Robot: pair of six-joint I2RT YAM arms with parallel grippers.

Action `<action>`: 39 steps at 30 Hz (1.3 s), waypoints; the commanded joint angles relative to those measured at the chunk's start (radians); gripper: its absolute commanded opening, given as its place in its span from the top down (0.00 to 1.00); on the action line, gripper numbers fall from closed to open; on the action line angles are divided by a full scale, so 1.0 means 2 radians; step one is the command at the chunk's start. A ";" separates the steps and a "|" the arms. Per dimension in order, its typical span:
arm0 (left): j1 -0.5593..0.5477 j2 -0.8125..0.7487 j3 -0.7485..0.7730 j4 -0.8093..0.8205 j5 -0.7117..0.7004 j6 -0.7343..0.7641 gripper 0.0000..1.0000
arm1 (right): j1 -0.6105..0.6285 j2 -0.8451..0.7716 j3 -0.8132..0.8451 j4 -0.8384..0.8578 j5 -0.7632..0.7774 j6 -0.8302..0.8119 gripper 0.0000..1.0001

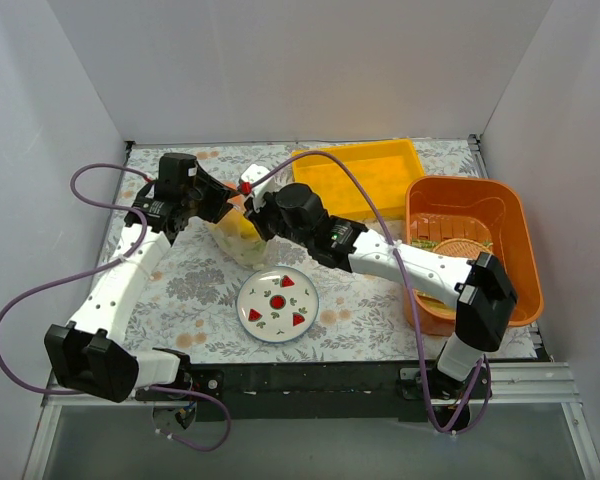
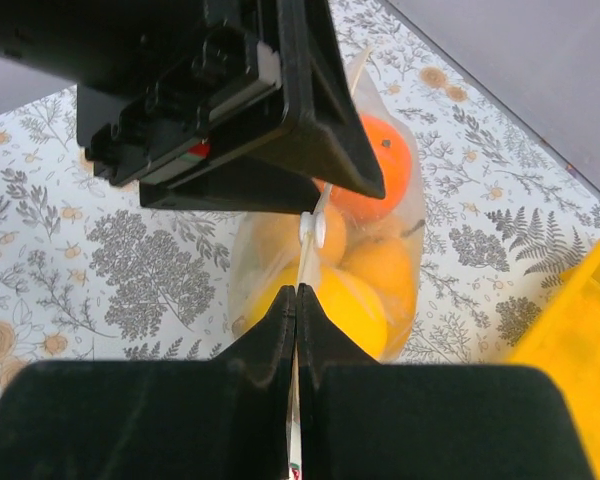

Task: Open the zip-top bag and remove the fake food

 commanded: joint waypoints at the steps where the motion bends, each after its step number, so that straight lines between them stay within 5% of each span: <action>1: 0.007 -0.029 0.001 -0.003 0.022 0.009 0.64 | 0.010 -0.023 -0.009 0.034 -0.005 -0.010 0.99; 20: 0.007 -0.051 -0.049 -0.008 0.042 0.033 0.72 | 0.019 -0.019 -0.021 0.029 0.008 -0.015 0.99; 30: 0.007 -0.045 -0.046 0.005 0.052 0.036 0.97 | 0.022 -0.010 -0.014 0.010 0.019 -0.030 0.98; 36: 0.007 -0.043 -0.042 0.007 0.055 0.037 1.00 | 0.023 -0.013 -0.022 0.006 0.035 -0.040 0.61; 39: 0.007 -0.041 -0.039 0.008 0.056 0.038 1.00 | 0.022 -0.012 -0.021 0.001 0.040 -0.045 0.57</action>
